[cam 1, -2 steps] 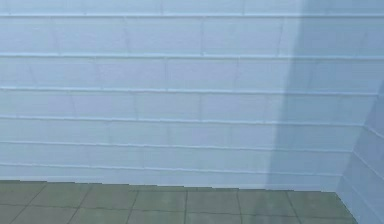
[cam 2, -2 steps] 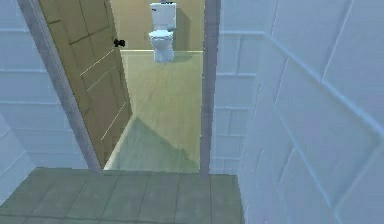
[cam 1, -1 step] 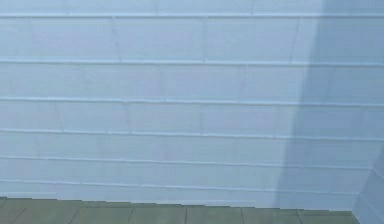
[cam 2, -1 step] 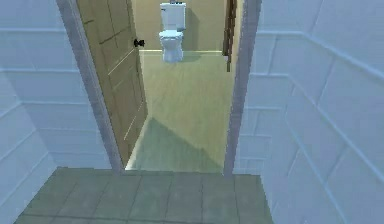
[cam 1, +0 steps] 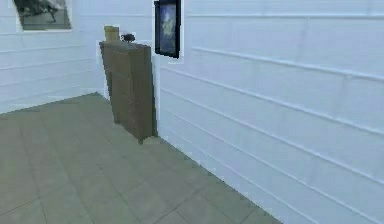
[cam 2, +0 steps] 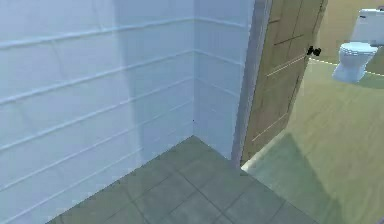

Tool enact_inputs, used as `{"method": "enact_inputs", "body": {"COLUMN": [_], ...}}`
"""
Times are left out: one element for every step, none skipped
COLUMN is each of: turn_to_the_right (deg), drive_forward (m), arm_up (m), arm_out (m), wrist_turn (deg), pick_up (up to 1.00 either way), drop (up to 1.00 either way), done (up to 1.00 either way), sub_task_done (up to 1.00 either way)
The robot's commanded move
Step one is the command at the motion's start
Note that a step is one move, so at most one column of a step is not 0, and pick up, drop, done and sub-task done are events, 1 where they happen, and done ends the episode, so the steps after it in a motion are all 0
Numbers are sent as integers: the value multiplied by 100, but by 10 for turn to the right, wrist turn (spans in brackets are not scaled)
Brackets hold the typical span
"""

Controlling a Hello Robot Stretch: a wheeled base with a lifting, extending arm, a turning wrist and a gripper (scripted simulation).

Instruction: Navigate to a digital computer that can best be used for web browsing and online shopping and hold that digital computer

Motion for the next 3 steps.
{"method": "enact_inputs", "body": {"turn_to_the_right": [-390, 0, -450], "drive_forward": [0, 85, 0], "arm_up": [0, 0, 0], "arm_out": [0, 0, 0], "wrist_turn": [0, 0, 0], "pick_up": [0, 0, 0], "drop": [0, 0, 0], "done": [0, 0, 0], "sub_task_done": [0, 0, 0]}}
